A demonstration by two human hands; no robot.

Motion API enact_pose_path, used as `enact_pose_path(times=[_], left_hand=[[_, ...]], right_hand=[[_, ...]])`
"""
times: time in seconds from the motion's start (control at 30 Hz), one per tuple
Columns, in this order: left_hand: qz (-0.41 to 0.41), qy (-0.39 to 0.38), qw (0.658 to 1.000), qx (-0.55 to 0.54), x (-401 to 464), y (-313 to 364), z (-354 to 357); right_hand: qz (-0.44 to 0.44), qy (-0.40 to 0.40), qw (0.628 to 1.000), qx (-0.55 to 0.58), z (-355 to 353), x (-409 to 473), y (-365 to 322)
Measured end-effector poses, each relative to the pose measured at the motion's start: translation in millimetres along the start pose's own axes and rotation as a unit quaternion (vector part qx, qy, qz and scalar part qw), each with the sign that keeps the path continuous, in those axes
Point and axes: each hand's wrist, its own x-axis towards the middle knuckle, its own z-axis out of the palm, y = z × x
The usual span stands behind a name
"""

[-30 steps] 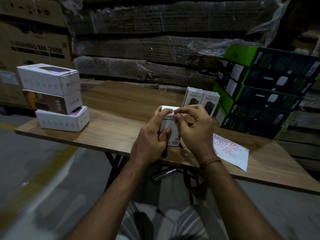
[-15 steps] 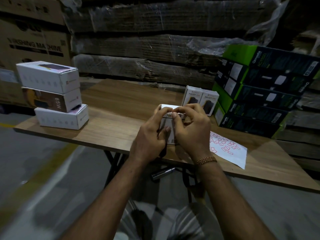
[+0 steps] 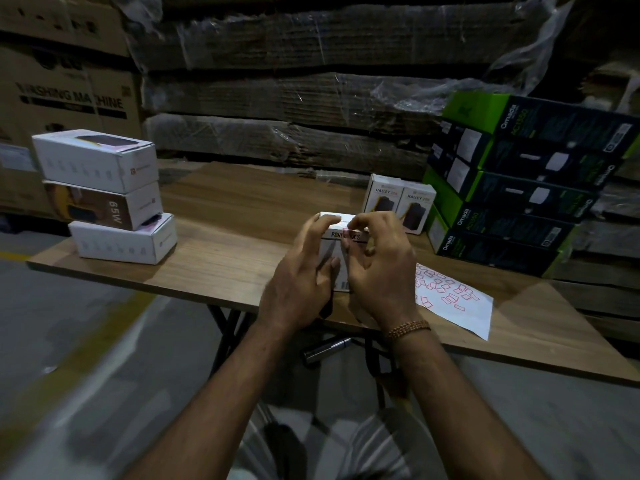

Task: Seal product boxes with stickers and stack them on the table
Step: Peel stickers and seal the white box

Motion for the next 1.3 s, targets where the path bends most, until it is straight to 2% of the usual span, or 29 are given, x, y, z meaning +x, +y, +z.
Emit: enact_pose_path(times=[0.13,0.33,0.43,0.6,0.83,1.07,1.3], left_hand=[[0.009,-0.004,0.999,0.034,-1.3,2.1,2.4],[-0.002,-0.008,1.000,0.022,-0.6,4.5,-1.6],[-0.004,0.019,1.000,-0.005,5.7,8.8,-6.9],[-0.003,0.077,0.997,0.028,26.6,23.7,-12.7],[0.064,0.089,0.993,0.034,38.7,25.2,-16.4],[0.071,0.061,0.995,0.020,29.7,20.4,-17.9],[0.000,0.009,0.999,-0.042,28.6,16.3,-25.4]], right_hand=[[0.012,-0.008,1.000,-0.006,-0.7,0.5,2.3],[0.015,-0.036,0.999,0.000,-4.5,1.8,4.8],[0.026,-0.041,0.999,0.018,-6.5,0.2,3.9],[0.043,-0.023,0.998,0.050,-5.2,-1.1,4.6],[0.062,0.000,0.995,0.071,-4.0,-3.6,3.4],[0.067,-0.006,0.994,0.083,-2.9,-6.2,4.9],[0.043,-0.007,0.995,0.085,-1.8,-4.5,8.7]])
